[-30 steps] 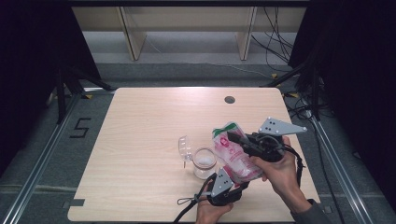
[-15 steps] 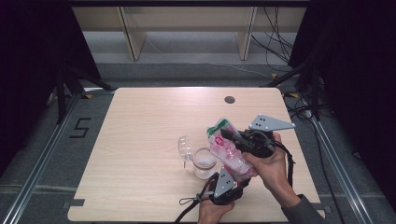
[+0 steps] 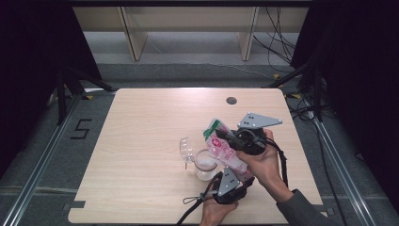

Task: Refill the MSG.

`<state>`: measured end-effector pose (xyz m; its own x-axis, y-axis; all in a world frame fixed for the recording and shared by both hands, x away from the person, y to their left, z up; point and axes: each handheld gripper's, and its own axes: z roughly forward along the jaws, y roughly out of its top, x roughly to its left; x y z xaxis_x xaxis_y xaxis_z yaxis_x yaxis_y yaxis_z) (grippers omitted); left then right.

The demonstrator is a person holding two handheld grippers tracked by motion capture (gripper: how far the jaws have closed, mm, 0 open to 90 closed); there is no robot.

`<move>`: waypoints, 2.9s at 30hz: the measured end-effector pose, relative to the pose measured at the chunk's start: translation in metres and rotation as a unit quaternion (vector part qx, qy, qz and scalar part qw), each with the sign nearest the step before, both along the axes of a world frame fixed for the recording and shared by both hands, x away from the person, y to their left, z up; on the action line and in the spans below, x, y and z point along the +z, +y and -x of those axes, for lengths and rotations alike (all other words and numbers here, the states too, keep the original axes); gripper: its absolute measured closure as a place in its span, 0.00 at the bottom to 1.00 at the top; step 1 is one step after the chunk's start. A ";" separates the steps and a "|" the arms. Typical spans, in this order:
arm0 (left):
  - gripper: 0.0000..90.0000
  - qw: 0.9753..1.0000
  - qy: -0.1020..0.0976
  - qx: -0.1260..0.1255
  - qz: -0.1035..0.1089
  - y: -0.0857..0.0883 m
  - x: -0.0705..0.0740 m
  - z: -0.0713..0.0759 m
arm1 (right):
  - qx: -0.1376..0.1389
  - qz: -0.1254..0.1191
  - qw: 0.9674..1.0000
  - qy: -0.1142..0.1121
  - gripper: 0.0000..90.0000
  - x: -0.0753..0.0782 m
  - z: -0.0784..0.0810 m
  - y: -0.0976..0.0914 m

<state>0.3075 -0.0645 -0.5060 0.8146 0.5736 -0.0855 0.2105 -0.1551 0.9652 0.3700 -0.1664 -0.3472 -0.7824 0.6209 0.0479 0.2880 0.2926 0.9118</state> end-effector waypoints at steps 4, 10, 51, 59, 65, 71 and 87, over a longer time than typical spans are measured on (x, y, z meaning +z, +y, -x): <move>0.81 1.000 0.001 -0.003 0.003 0.001 0.000 -0.002 | 0.001 0.008 1.000 0.007 1.00 -0.002 -0.002 0.006; 0.81 1.000 0.008 -0.005 0.011 0.001 -0.002 -0.005 | 0.002 0.019 1.000 0.002 1.00 -0.003 -0.007 0.010; 0.82 0.999 0.027 -0.022 0.030 -0.006 -0.006 -0.017 | 0.000 0.109 0.994 0.018 1.00 -0.016 -0.030 0.037; 0.82 0.999 0.026 -0.023 0.034 -0.005 -0.004 -0.017 | 0.000 0.115 0.993 0.022 1.00 -0.016 -0.030 0.041; 0.82 0.999 0.021 -0.026 0.042 -0.006 -0.001 -0.018 | 0.009 0.128 0.992 0.014 1.00 -0.011 -0.027 0.045; 0.82 0.999 0.021 -0.025 0.041 -0.006 0.000 -0.018 | 0.012 0.139 0.990 0.019 1.00 -0.013 -0.029 0.049; 0.82 0.998 0.020 -0.027 0.043 -0.008 0.002 -0.018 | 0.009 0.141 0.990 0.021 1.00 -0.013 -0.031 0.051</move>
